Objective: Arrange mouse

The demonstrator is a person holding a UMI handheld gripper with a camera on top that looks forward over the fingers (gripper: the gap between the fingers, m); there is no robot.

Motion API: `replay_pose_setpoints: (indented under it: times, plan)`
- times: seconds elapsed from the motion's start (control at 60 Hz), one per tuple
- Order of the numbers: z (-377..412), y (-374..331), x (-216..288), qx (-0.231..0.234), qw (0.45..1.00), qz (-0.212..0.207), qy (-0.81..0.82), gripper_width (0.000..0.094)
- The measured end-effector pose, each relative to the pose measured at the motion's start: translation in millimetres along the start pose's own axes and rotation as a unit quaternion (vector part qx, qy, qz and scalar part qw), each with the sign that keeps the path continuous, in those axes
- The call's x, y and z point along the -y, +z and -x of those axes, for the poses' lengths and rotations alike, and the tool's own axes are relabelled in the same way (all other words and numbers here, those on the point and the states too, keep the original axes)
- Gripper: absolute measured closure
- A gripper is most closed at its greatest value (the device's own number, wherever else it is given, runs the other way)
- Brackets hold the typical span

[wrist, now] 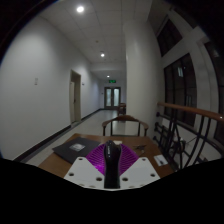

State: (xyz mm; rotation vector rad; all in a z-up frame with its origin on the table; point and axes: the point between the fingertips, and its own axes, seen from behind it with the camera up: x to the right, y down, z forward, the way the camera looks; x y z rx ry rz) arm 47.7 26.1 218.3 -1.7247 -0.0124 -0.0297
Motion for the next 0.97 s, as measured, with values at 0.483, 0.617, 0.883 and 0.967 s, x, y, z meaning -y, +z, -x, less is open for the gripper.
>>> replay_pose_setpoints:
  times: [0.483,0.617,0.883,0.967]
  plan:
    - [59,23,-191,-0.017,0.989,0.136,-0.063,0.0774]
    - [59,14,-197,0.005,0.982,0.176,-0.067,0.053]
    - [43,-71,-170,0.088,0.978,0.188,-0.036,0.009]
    - [22,-98,-167,0.094,0.976,0.195,-0.02,0.0093]
